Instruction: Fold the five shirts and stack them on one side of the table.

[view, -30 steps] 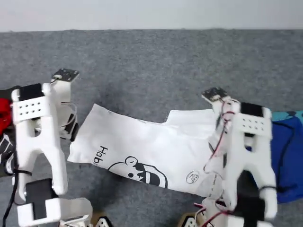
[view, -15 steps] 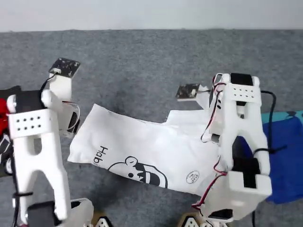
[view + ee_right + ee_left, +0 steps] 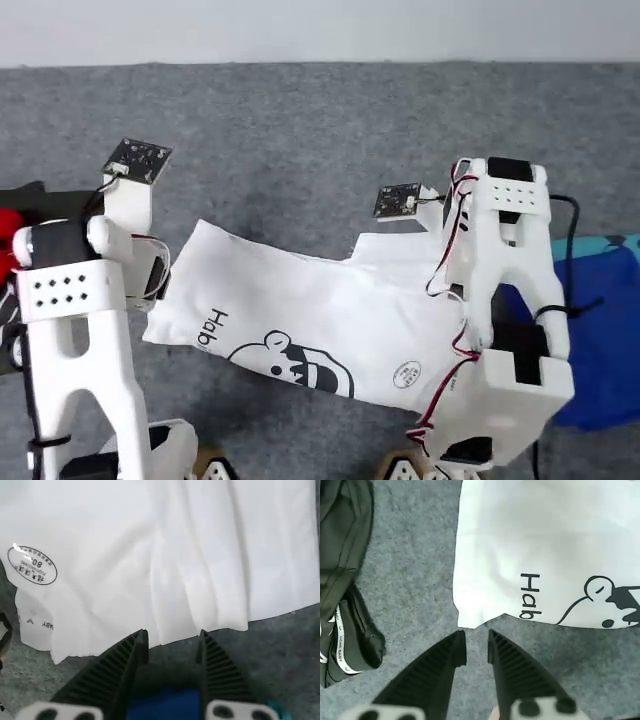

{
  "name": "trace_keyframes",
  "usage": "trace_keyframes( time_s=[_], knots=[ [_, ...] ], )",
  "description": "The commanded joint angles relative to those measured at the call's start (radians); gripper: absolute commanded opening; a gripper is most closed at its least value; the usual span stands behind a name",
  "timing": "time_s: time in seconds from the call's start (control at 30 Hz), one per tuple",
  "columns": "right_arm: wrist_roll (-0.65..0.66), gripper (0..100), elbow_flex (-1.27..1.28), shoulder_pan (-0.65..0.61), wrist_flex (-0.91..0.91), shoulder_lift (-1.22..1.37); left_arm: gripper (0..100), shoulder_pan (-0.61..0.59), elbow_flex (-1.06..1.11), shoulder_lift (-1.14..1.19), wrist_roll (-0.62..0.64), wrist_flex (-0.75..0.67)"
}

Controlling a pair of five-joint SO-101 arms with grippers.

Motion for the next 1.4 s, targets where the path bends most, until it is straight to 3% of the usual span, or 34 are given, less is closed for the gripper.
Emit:
trace_keyframes(
  time_s=[0.0, 0.23, 0.53, 0.97, 1.37],
  knots=[
    [0.038, 16.1, -0.028, -0.004, -0.018, -0.001, 8, 0.012, -0.005, -0.005, 0.008, 0.014],
    [0.066, 12.2, -0.035, -0.03, -0.025, 0.13, 8, 0.012, -0.005, 0.046, 0.008, 0.012],
    [0.063, 12.2, -0.037, -0.031, -0.163, 0.193, 8, 0.017, -0.005, 0.103, 0.008, 0.0],
    [0.057, 12.1, -0.101, -0.036, -0.028, 0.107, 8, 0.017, -0.005, 0.103, 0.008, 0.0],
    [0.057, 11.8, -0.101, -0.068, -0.189, 0.232, 8, 0.017, -0.005, 0.103, 0.008, 0.0]
  ],
)
